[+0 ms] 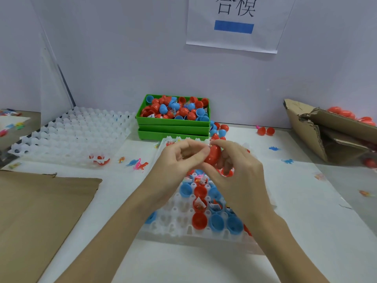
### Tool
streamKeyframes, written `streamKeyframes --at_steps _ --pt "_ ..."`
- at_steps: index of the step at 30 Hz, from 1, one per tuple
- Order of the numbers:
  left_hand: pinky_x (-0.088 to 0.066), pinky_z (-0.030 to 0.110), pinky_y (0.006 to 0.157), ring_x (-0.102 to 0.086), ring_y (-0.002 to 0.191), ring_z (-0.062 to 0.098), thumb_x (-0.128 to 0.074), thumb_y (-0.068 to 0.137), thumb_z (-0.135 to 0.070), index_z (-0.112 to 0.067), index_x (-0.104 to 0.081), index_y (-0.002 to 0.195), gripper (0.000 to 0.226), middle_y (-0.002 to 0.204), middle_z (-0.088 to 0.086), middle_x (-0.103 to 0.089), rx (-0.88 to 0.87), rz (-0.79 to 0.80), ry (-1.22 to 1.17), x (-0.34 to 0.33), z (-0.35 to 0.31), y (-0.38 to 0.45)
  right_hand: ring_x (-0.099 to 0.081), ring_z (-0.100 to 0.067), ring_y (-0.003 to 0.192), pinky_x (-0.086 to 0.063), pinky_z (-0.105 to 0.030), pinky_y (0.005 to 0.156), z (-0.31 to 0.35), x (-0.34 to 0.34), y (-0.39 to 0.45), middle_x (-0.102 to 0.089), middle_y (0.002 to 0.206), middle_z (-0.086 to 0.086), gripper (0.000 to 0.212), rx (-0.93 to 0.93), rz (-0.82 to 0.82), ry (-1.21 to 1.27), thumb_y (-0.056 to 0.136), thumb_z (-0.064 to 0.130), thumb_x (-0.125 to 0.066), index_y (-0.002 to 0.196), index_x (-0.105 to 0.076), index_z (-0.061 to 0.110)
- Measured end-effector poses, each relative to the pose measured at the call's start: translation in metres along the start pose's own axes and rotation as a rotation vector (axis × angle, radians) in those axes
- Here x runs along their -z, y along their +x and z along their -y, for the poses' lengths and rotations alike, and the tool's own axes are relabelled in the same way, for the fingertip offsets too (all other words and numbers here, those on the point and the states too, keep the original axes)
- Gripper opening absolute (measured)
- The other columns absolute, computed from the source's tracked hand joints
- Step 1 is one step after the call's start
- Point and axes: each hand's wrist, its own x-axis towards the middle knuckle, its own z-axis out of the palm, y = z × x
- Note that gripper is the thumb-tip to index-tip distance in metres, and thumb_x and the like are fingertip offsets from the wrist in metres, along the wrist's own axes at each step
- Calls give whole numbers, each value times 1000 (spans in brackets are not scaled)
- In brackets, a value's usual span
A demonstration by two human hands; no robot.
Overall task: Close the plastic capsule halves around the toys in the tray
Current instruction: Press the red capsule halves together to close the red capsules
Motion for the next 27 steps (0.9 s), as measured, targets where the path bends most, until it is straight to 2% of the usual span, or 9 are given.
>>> streamKeyframes --at_steps 3,6,11,15,19,22,25,27 --pt "-60 31 91 -73 100 26 -69 93 -25 2 -72 112 33 108 18 -75 91 87 -271 4 -2 1 -52 -6 95 -43 -9 88 2 0 -1 -60 110 -3 56 10 -31 -62 84 46 -75 127 -67 12" --pt "-59 27 91 -72 101 21 -68 93 -25 5 -68 118 39 111 19 -74 154 129 -412 5 -4 2 -53 -4 110 -41 -5 98 10 -1 0 -64 124 -2 58 -53 14 46 88 44 -68 136 -61 13" --pt "-58 25 91 -71 109 22 -66 94 -25 6 -67 123 42 122 23 -71 178 134 -492 2 -3 3 -62 -2 98 -41 -3 91 15 1 0 -73 111 2 45 -44 -11 160 91 32 -70 128 -67 6" --pt "-58 25 91 -70 113 25 -67 92 -29 4 -67 126 46 128 27 -69 185 131 -469 -1 -3 2 -55 4 90 -37 1 86 10 4 2 -74 104 2 40 -24 -1 96 90 23 -77 124 -68 4" --pt "-58 30 94 -69 115 29 -68 96 -33 1 -70 126 45 127 24 -71 192 166 -457 0 -5 1 -52 4 95 -37 2 92 6 0 1 -72 108 -3 47 30 -7 66 86 22 -78 127 -66 1" --pt "-59 30 92 -72 111 31 -69 96 -31 -2 -71 125 41 123 22 -73 144 160 -360 2 -5 1 -60 -3 101 -39 -3 98 5 -2 0 -72 118 -7 55 50 18 29 87 26 -74 135 -62 4" --pt "-58 34 95 -72 114 34 -59 104 -32 -4 -73 125 38 124 21 -73 180 217 -377 3 -5 1 -60 0 100 -40 0 96 6 -4 -1 -69 121 -3 63 35 45 86 89 32 -69 145 -54 6" --pt "-59 35 94 -74 108 31 -50 108 -36 -6 -76 120 42 116 18 -76 237 255 -440 3 -4 1 -64 0 99 -43 -1 93 5 -6 -2 -69 122 0 61 23 45 152 89 27 -72 144 -55 7"
